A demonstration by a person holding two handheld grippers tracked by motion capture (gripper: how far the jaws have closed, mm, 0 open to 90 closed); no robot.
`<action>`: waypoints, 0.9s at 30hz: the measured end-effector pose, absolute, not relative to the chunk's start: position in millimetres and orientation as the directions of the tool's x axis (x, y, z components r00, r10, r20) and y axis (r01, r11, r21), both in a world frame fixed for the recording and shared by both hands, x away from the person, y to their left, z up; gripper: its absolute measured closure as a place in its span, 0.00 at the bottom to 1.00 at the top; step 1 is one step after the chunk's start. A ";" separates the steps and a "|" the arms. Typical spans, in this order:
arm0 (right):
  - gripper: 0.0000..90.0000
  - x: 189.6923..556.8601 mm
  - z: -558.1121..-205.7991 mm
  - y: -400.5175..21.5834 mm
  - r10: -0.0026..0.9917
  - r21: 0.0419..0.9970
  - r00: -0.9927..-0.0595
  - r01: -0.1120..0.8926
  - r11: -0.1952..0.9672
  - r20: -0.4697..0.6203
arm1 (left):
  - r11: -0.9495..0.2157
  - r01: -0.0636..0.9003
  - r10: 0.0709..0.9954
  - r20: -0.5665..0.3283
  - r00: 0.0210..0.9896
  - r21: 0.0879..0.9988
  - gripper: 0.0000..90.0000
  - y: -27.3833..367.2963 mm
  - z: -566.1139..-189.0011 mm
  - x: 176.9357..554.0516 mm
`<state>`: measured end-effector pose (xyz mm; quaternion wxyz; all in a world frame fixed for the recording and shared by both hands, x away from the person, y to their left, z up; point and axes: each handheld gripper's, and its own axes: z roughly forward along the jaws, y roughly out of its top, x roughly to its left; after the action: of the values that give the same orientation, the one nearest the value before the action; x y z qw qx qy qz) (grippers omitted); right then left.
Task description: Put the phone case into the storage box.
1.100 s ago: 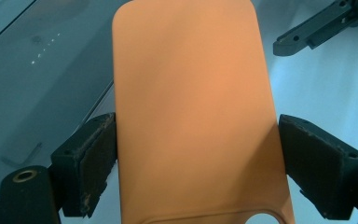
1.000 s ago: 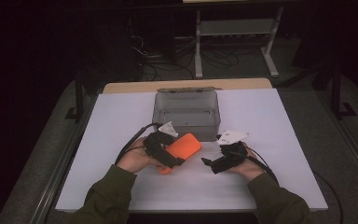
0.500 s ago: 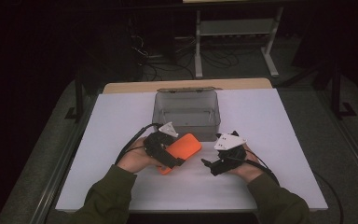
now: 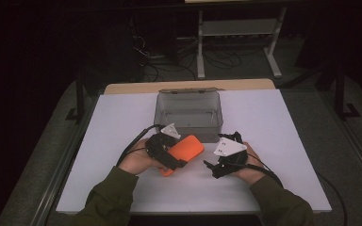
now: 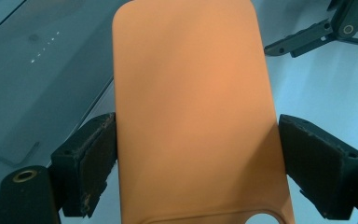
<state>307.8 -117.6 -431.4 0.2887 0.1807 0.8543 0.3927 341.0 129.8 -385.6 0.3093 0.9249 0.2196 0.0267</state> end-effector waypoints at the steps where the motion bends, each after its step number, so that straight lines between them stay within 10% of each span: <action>1: 0.00 307.2 -431.5 -117.0 0.534 0.774 -0.766 0.077 0.629 -0.358 | -0.712 0.390 0.423 -0.087 0.902 0.583 0.15 129.7 -385.7 341.0; 27: 0.00 294.7 -433.3 -106.8 0.429 0.656 -0.679 -0.103 0.747 -0.596 | -0.712 0.392 0.422 -0.091 0.902 0.582 0.15 128.8 -386.4 340.8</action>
<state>294.7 -106.8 -433.3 0.3892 0.0959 0.8498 0.3422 340.8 128.8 -386.4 0.3088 0.9250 0.2201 0.0243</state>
